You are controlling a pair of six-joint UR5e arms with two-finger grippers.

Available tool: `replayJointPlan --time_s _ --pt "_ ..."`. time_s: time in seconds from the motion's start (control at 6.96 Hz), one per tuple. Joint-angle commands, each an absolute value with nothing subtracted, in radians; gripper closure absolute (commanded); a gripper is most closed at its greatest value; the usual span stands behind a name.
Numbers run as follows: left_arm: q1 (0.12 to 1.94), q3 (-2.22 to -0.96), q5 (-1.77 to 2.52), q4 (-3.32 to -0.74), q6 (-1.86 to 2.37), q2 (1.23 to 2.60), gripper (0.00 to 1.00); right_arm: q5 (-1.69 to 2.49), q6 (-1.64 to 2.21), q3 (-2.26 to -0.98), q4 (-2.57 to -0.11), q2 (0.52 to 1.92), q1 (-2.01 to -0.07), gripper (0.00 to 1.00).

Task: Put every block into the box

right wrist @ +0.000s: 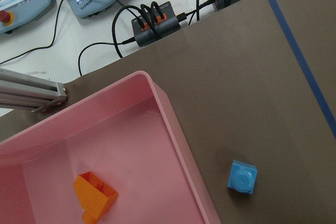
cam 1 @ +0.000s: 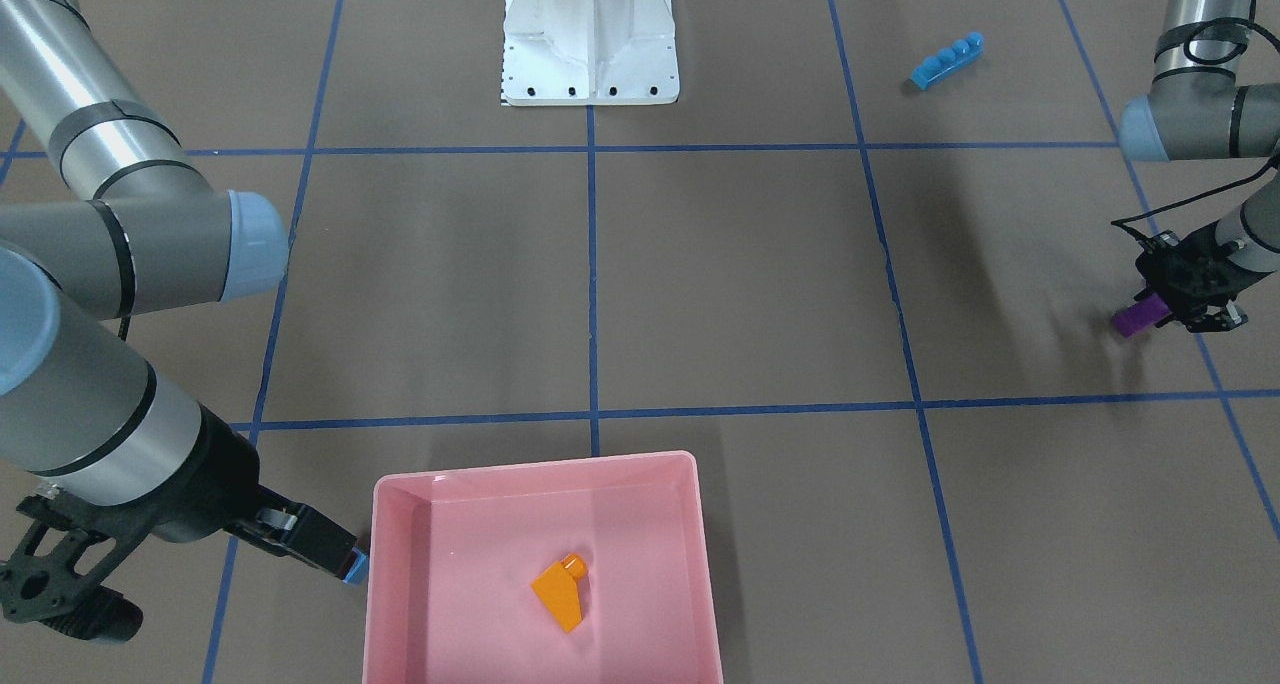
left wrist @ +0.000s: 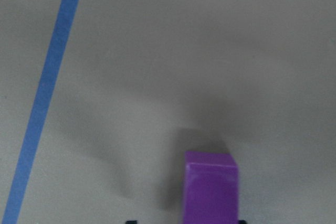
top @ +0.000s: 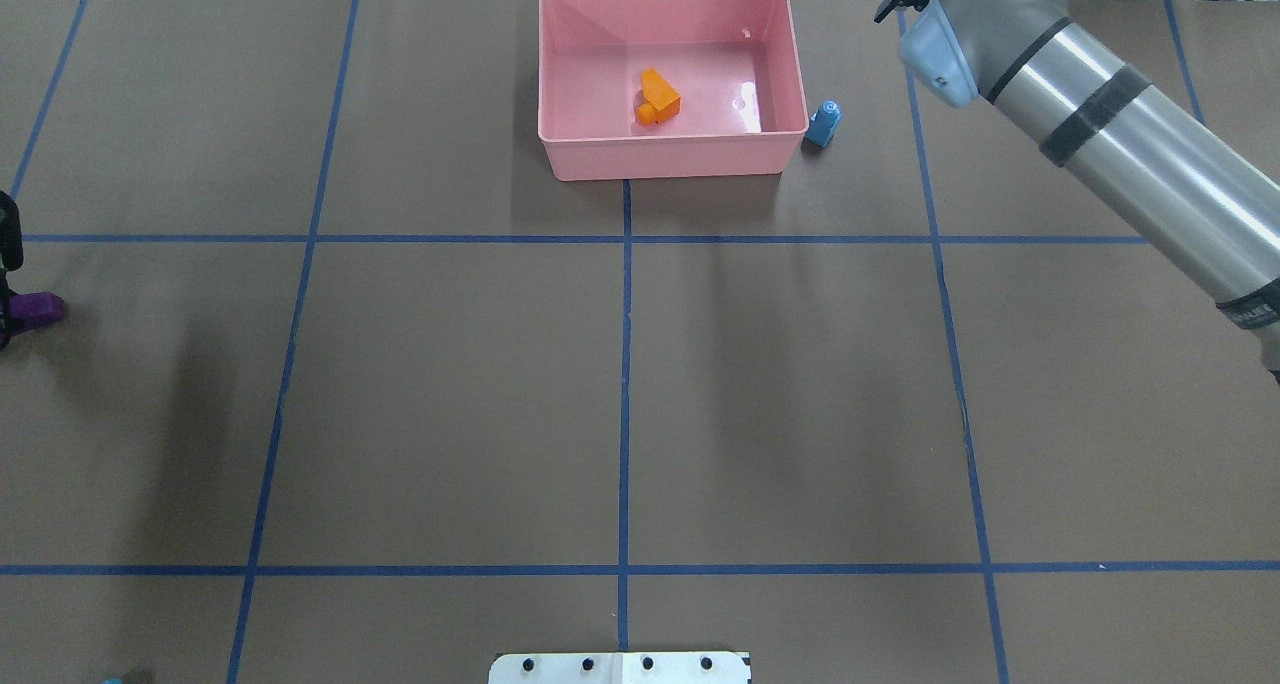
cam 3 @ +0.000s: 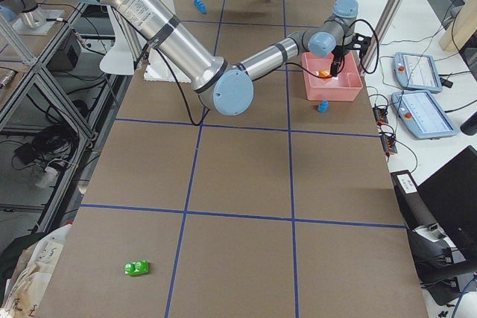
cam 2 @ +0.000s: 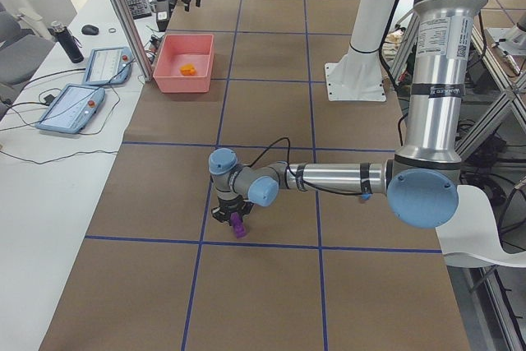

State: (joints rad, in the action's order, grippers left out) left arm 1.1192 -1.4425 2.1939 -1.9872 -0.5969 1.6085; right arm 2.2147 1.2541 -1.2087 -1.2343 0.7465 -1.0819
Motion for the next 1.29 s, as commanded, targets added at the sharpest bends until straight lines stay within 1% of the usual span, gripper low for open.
replayJointPlan --time_s 0.0,0.29,0.43,0.57,0.72,0.86,1.01,1.15 --pt "1.12 -1.565 2.367 -1.926 -0.215 1.688 1.0 2.235 1.148 -1.3 -1.233 0.892 -1.113 0.0" --pt "1.105 -1.574 2.388 -1.836 0.113 1.922 1.0 2.302 0.977 -1.415 -1.232 1.08 -1.179 0.0" --pt "1.033 -1.556 2.382 -1.835 0.297 2.037 1.0 2.307 0.913 -1.478 -1.232 1.168 -1.196 0.0" --pt "1.004 -1.484 2.381 -1.835 0.425 2.169 1.0 2.307 0.846 -1.535 -1.232 1.248 -1.209 0.0" --pt "0.977 -1.366 2.381 -1.838 0.542 2.324 1.0 2.313 0.801 -1.567 -1.233 1.3 -1.219 0.0" --pt "0.944 -1.238 2.376 -1.847 0.611 2.459 1.0 2.313 0.79 -1.578 -1.232 1.316 -1.221 0.0" --pt "0.934 -1.136 2.331 -1.85 0.679 2.573 1.0 2.313 0.781 -1.58 -1.23 1.331 -1.227 0.0" --pt "0.901 -1.076 2.242 -1.867 0.76 2.638 1.0 2.313 0.734 -1.583 -1.23 1.351 -1.233 0.0"
